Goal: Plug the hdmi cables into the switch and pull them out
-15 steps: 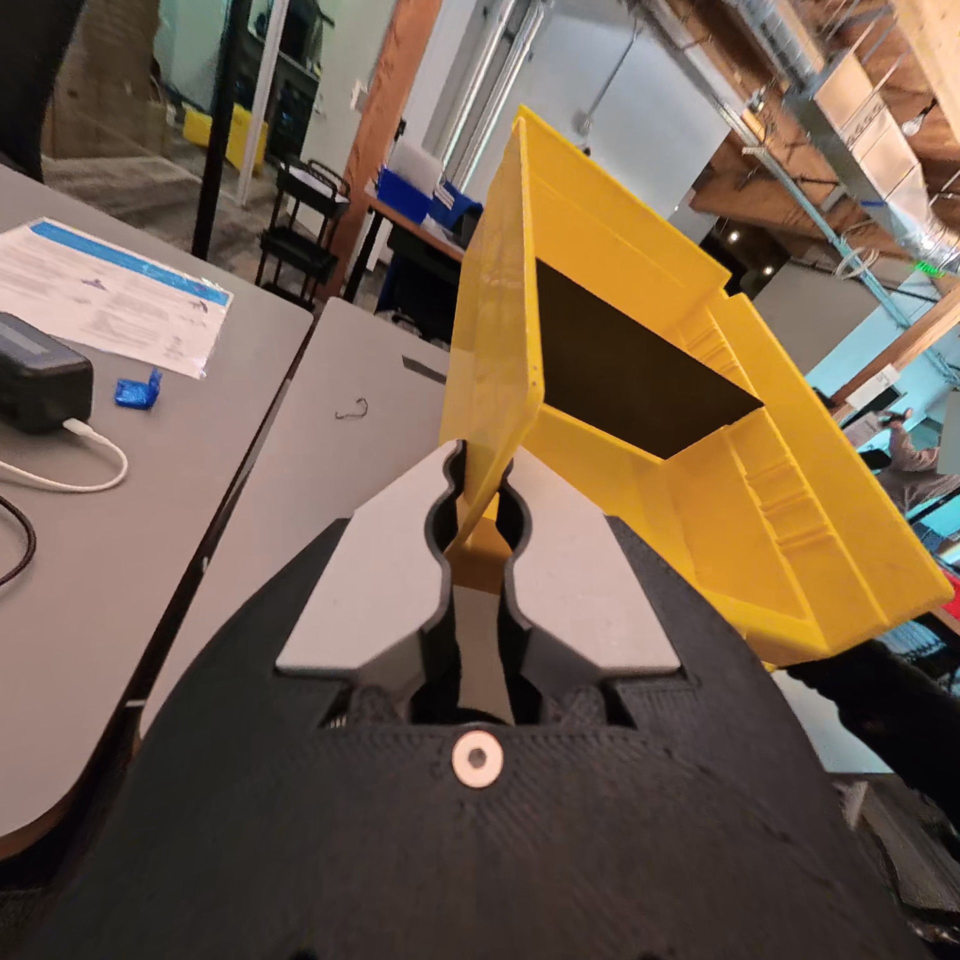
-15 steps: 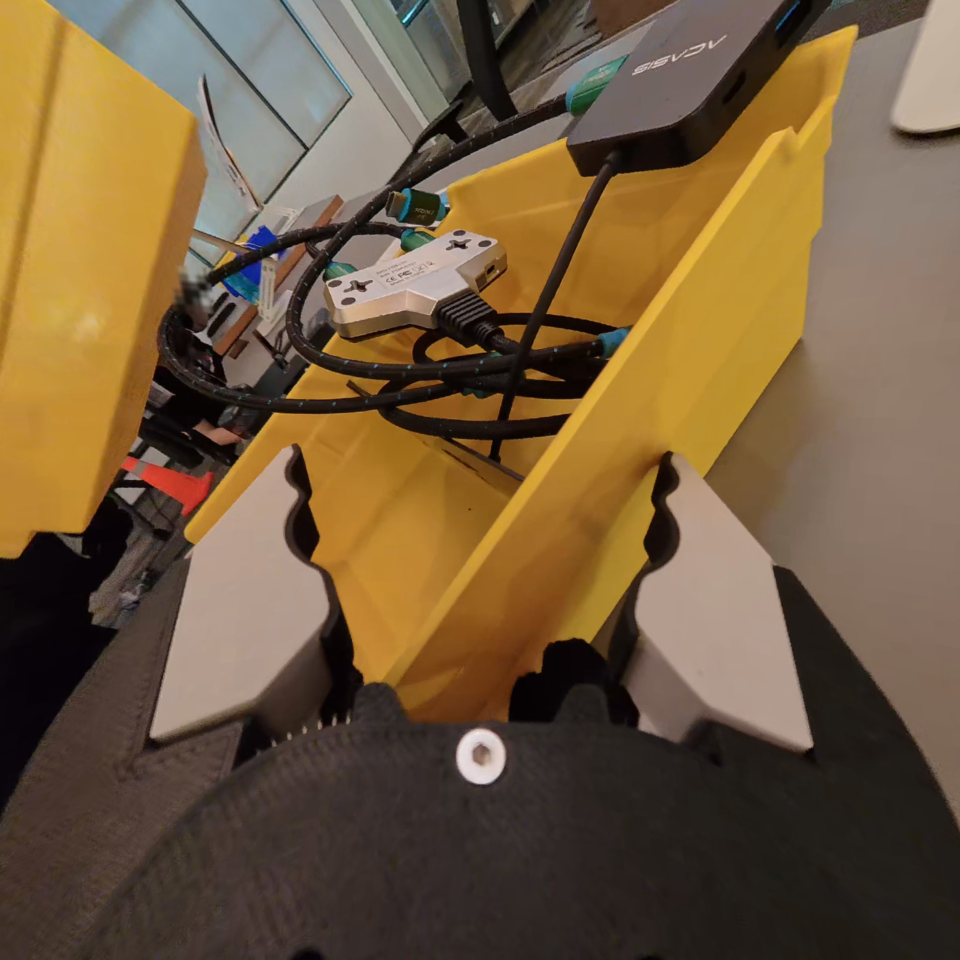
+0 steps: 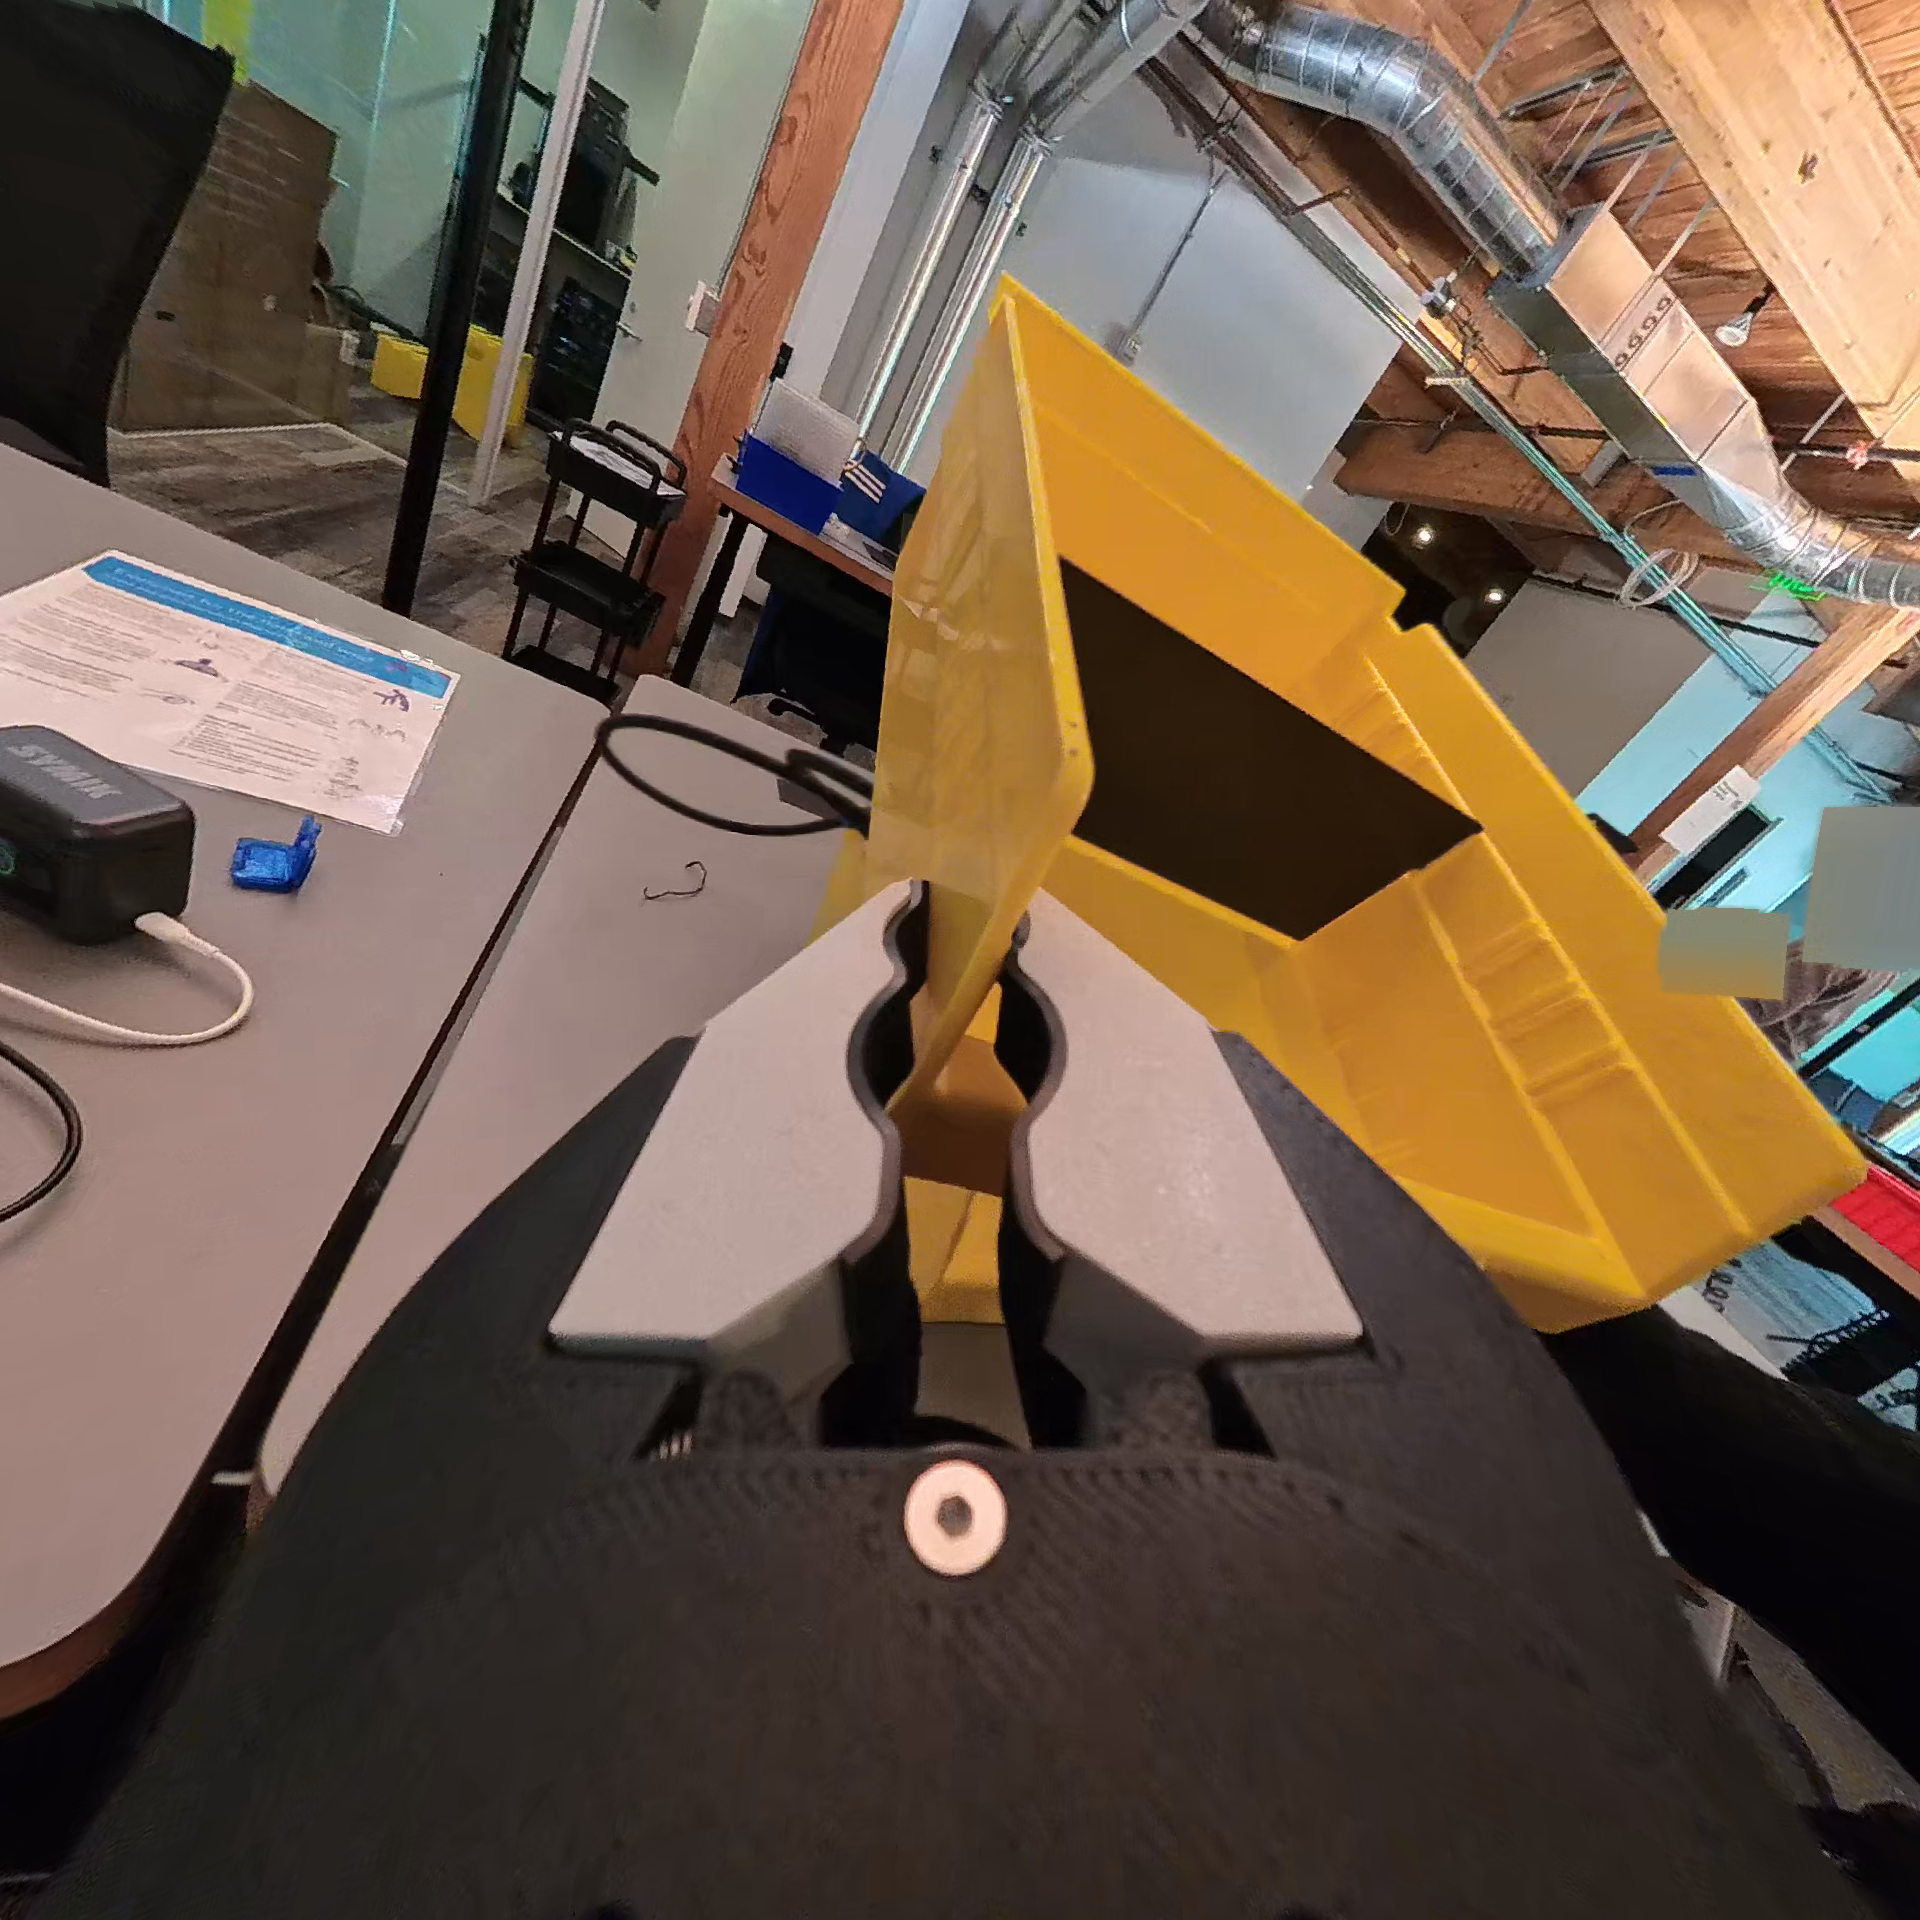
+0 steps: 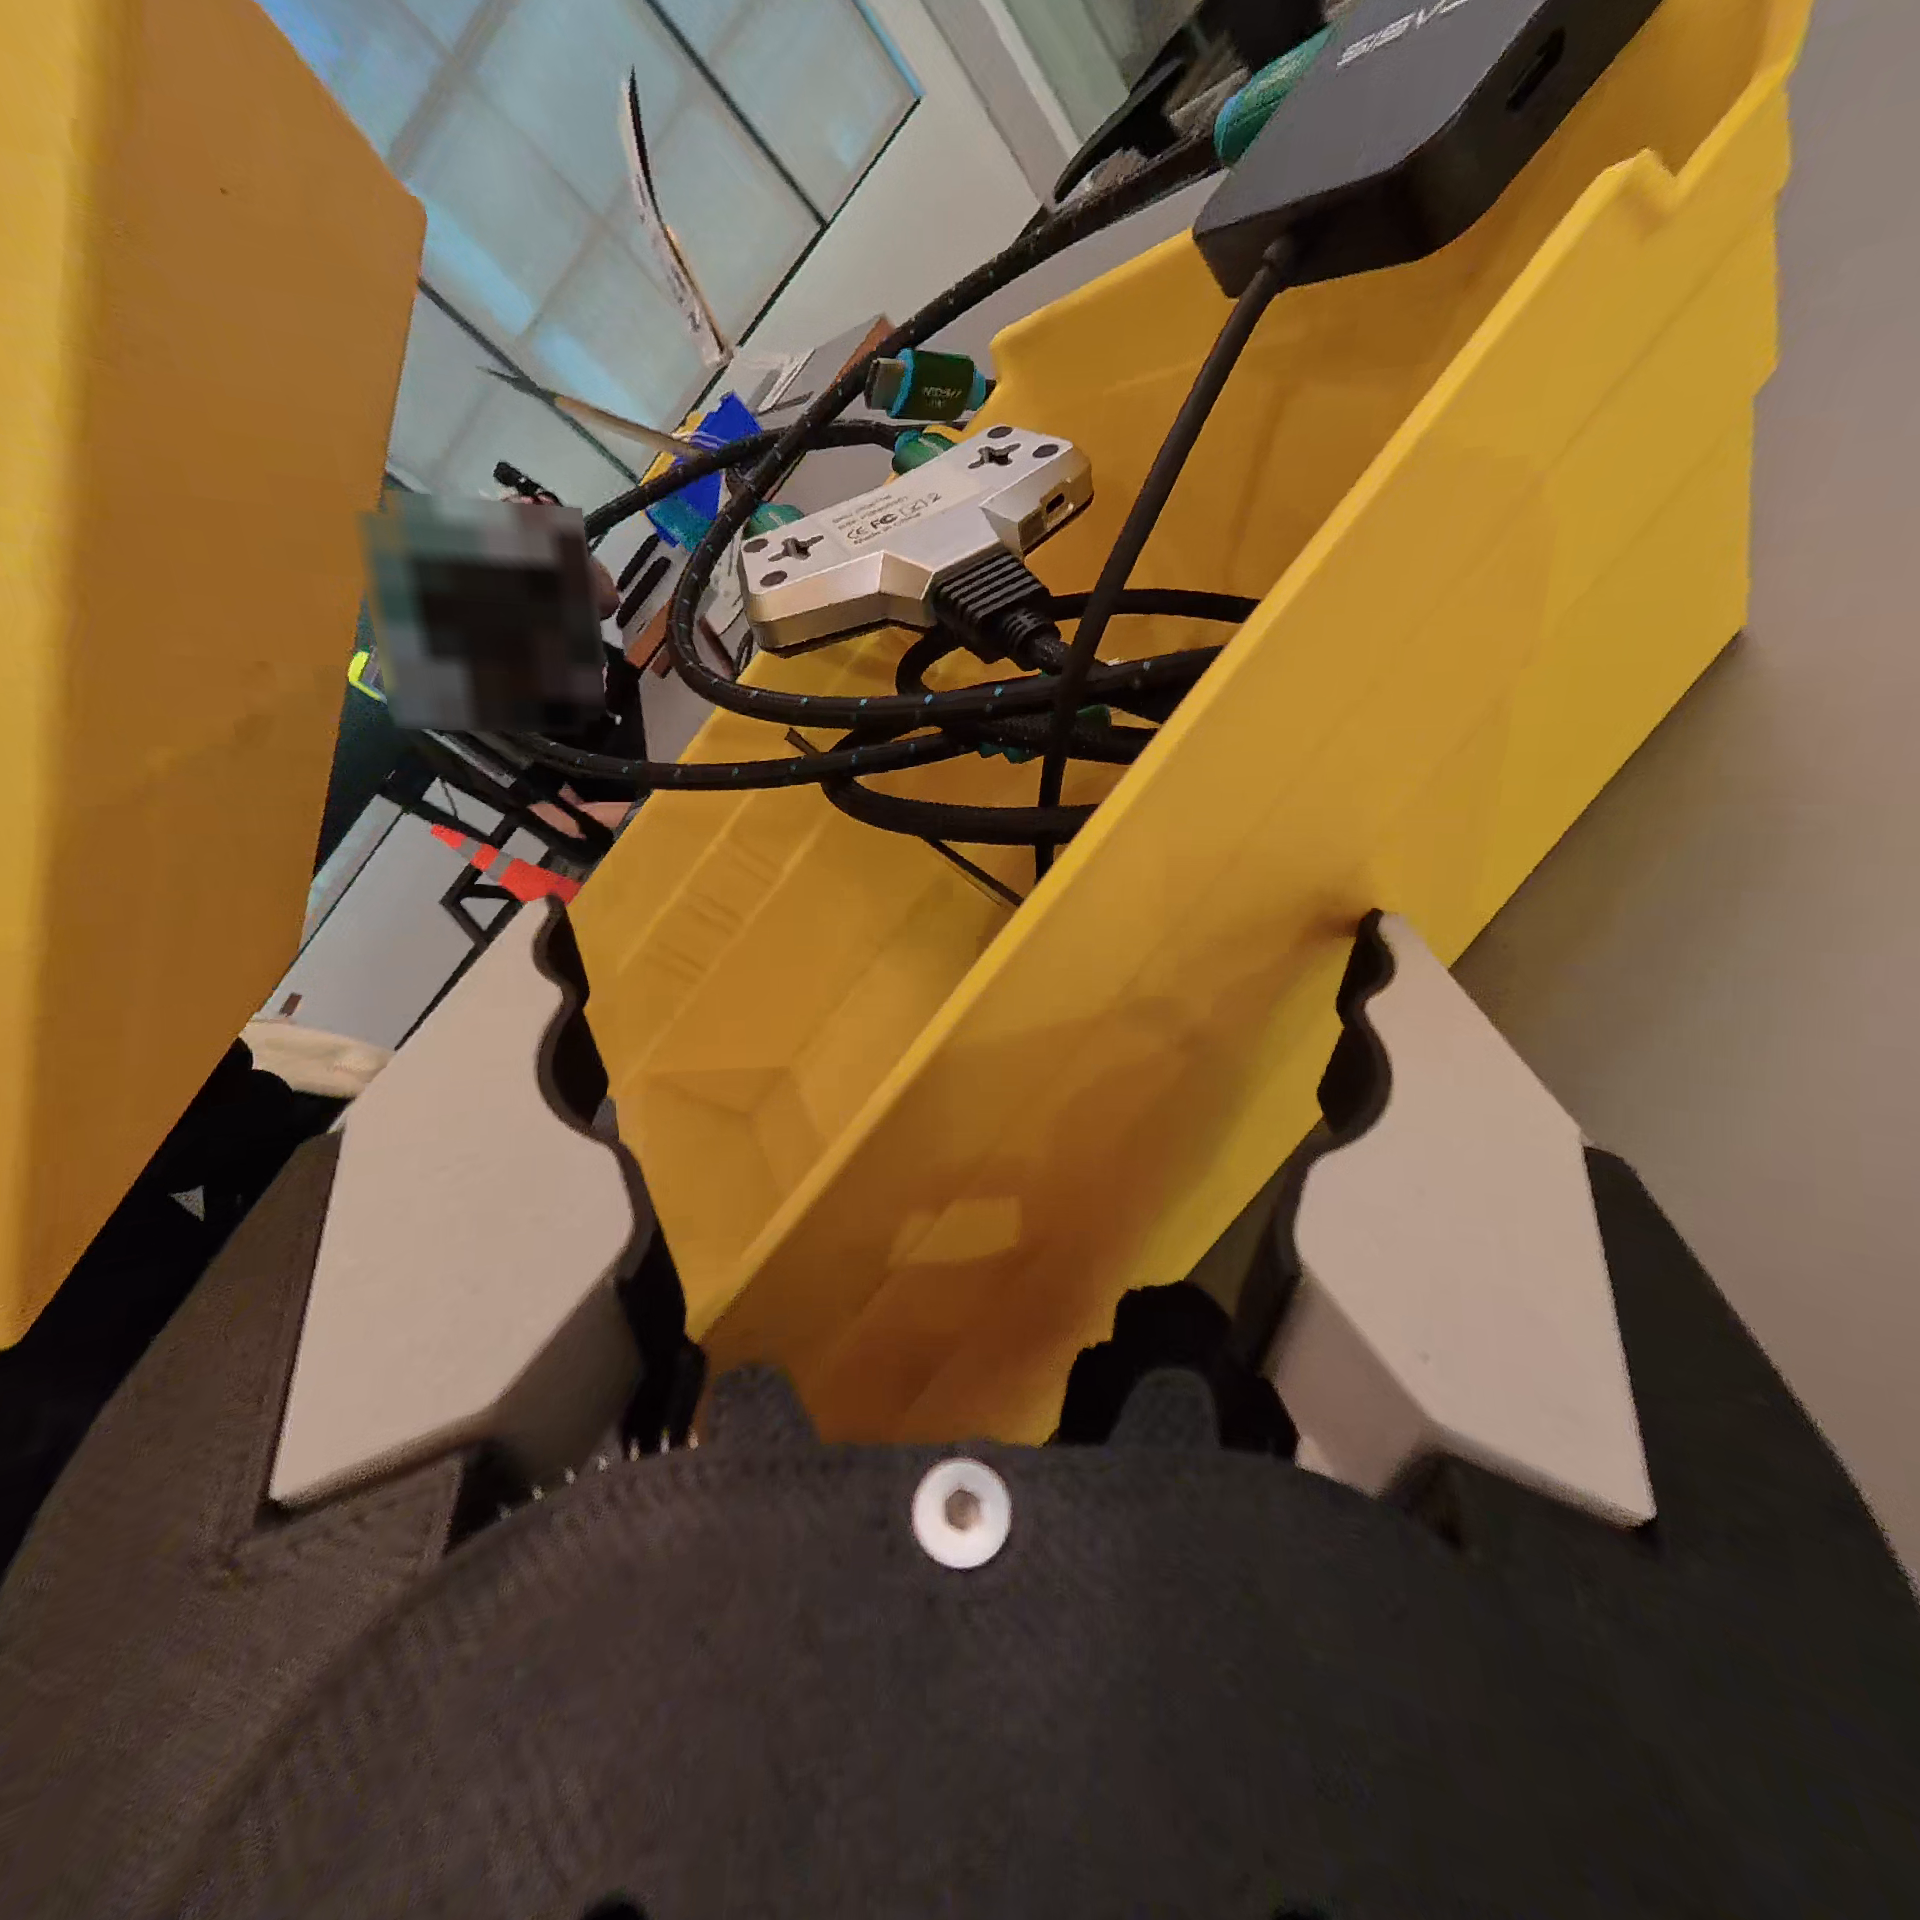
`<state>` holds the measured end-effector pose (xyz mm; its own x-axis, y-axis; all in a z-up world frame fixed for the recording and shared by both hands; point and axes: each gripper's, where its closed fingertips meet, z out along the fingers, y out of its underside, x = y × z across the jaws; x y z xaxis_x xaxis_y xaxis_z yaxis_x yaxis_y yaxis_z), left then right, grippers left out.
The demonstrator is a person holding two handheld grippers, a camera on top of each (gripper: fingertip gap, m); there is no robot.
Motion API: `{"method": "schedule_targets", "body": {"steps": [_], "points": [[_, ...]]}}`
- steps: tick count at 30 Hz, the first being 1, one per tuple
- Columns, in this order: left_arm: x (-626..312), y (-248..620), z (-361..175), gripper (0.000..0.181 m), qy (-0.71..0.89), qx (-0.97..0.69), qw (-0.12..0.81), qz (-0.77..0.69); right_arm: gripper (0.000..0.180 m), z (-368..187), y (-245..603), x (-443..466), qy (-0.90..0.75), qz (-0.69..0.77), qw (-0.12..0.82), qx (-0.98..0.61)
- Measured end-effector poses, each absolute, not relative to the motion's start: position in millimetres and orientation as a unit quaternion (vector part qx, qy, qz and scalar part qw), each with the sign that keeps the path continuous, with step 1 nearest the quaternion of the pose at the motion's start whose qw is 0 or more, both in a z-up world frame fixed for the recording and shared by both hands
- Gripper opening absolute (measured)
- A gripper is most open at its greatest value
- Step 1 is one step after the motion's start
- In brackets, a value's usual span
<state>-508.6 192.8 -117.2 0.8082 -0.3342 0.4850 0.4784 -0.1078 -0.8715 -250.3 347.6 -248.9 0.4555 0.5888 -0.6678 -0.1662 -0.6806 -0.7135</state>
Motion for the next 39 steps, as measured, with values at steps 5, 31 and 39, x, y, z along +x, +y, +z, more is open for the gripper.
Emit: {"method": "schedule_targets", "body": {"steps": [5,31,39], "points": [[-482,193,-103,0.007,-0.028,-0.685,0.664,-0.298,0.138,-225,350,-235,-0.138,0.501,0.418,-0.745],[-39,271,-178,0.009,0.188,-0.754,0.497,-0.385,0.156,-112,228,139,0.028,0.425,0.653,-0.626],[24,264,-234,0.012,0.21,-0.769,0.435,-0.418,0.159,-178,238,188,0.041,0.323,0.626,-0.708]]}}
